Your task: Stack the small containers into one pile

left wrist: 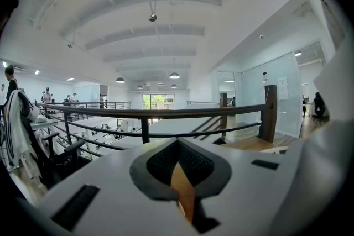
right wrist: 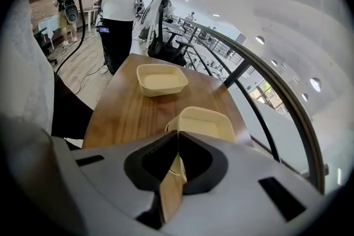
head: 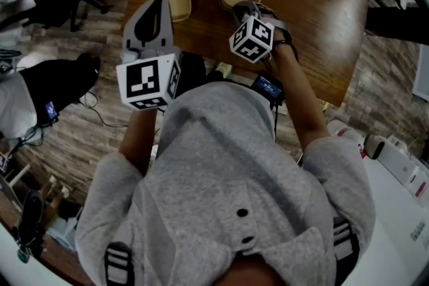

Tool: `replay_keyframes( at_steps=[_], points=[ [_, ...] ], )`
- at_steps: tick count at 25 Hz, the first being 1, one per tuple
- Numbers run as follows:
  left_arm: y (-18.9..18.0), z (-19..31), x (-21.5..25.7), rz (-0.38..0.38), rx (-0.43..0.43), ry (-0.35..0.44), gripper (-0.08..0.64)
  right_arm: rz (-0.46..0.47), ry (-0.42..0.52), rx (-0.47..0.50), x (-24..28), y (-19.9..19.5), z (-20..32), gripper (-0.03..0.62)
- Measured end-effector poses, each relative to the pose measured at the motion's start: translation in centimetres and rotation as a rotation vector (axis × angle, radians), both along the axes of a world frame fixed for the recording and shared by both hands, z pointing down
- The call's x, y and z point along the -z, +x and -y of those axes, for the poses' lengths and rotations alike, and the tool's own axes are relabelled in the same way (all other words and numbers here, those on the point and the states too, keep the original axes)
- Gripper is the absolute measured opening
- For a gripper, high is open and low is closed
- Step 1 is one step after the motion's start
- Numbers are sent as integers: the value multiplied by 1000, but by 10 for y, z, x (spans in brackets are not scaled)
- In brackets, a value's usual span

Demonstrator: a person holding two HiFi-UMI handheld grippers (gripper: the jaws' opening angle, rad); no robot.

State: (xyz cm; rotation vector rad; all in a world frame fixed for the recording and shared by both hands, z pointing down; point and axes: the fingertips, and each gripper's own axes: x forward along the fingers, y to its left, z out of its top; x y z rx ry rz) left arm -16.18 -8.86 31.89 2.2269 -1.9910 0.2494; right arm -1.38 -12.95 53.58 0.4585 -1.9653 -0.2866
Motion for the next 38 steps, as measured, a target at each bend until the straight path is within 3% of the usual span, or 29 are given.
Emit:
replay_keyframes(
  at_steps=[20, 38],
  points=[
    [-1, 8, -1, 1, -5, -28, 11, -57, -56, -7, -31, 7, 1, 26],
    [-6, 28, -11, -5, -17, -56, 11, -44, -97, -18, -47, 11, 14, 28]
  ],
)
